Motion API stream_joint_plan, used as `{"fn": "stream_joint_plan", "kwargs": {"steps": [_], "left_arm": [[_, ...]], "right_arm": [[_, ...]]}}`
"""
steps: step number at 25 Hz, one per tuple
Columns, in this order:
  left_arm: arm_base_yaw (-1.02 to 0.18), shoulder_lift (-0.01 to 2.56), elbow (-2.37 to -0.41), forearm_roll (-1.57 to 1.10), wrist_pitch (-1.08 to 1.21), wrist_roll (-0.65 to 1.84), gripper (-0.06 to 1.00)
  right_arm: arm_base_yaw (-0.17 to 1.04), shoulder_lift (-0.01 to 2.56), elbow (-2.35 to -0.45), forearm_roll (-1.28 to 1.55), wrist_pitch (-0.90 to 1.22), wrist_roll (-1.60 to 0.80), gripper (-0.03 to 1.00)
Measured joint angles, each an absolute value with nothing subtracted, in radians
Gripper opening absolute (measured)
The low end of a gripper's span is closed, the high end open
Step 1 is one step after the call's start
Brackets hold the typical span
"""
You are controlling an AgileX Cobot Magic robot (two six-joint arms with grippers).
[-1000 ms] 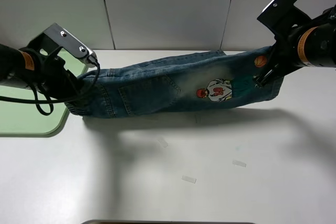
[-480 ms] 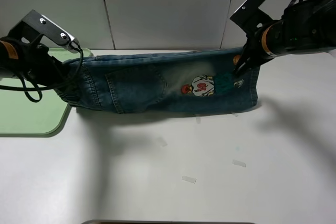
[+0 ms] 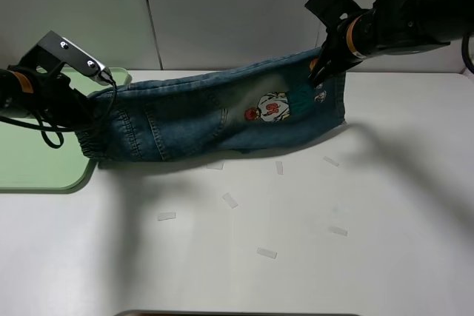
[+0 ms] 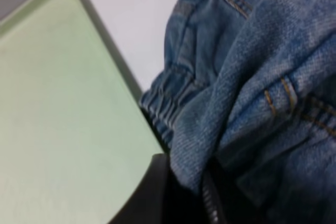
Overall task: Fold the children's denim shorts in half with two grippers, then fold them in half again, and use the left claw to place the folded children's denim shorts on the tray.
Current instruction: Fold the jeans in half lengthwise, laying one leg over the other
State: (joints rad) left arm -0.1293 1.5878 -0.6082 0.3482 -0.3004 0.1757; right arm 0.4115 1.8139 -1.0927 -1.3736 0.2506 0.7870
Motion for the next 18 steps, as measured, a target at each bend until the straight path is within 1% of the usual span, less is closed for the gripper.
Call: {"fn": "stream_joint_plan", "kwargs": {"steps": [4,8,11,16,18], "left_arm": [[-0.129,1.607,-0.608,0.348,-0.376,0.197,0.1],[-0.128,1.615,-0.608,0.348,-0.398,0.223,0.1],[-0.128,1.616,-0.608,0.339,-0.424,0.23,0.1],[-0.12,1.615,-0.608,0.251,-0.494,0.27,0.1],[-0.112,1.615,-0.608,0.243,-0.521,0.276,0.11]], "right_arm": [[0.412,1.849,-1.125,-1.39,0.252,0.787,-0.02],[0.409,1.87,-1.142,-1.4,0.254,0.787,-0.02],[0.392,1.877,-1.142,-1.41,0.25,0.787,-0.02],[0.352,1.881,-1.142,-1.415,0.235,0.787,-0.02],[0.338,1.881,-1.142,-1.415,0.207,0.787,0.02]]}}
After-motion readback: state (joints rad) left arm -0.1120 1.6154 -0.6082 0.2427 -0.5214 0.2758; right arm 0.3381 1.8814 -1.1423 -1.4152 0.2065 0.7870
